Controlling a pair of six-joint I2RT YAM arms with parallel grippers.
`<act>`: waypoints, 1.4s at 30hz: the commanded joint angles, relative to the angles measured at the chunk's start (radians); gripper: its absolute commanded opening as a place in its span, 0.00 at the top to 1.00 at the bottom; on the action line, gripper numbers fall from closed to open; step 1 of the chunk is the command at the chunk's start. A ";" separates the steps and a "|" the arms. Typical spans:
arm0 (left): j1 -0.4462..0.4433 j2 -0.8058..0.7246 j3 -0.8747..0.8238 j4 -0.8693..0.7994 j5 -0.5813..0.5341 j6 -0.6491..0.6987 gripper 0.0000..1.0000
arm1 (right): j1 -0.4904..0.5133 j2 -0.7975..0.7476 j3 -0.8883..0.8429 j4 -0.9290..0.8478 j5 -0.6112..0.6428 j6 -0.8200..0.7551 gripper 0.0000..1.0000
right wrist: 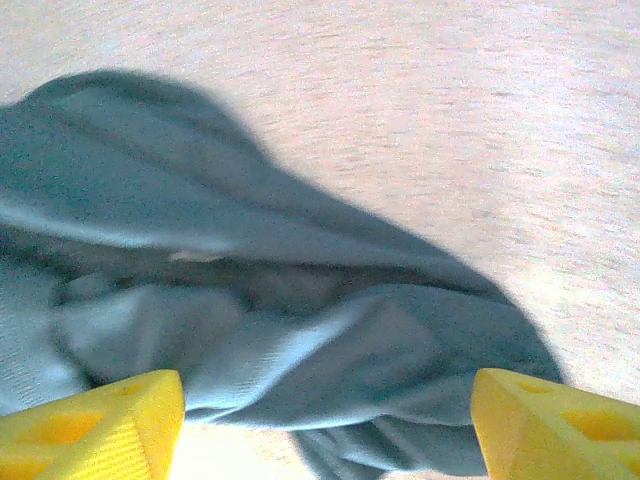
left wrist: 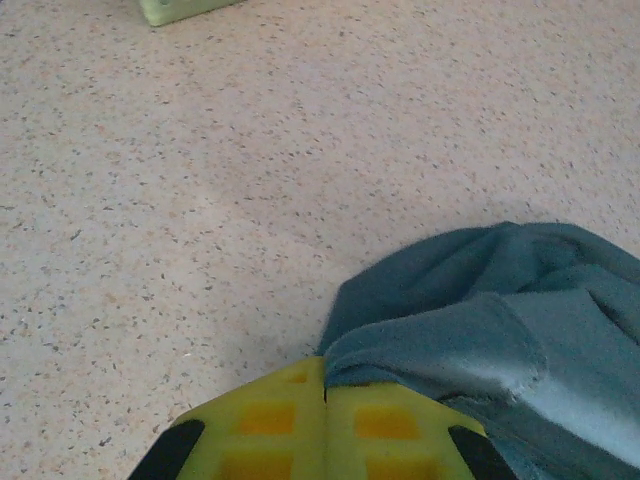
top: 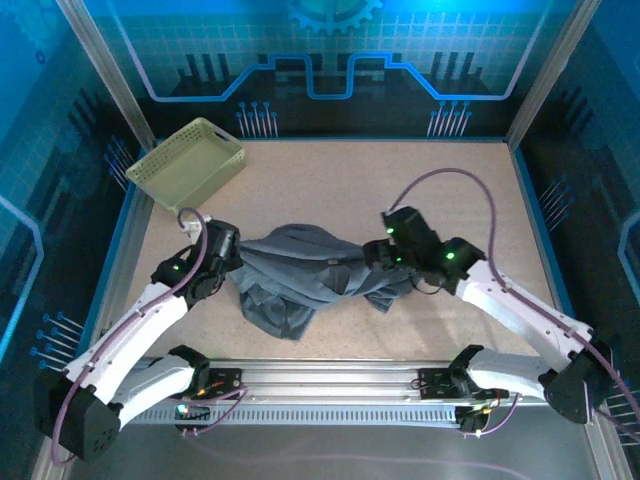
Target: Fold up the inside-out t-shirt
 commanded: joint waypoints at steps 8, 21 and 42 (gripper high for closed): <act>0.095 0.008 -0.024 0.042 0.119 0.027 1.00 | -0.297 0.182 -0.094 0.043 -0.180 0.042 0.22; 0.099 0.030 -0.029 0.058 0.143 0.029 1.00 | -0.247 0.341 -0.093 0.047 -0.243 0.092 0.35; 0.101 -0.147 0.507 0.061 0.269 0.239 1.00 | -0.199 -0.185 0.608 -0.274 0.143 -0.162 1.00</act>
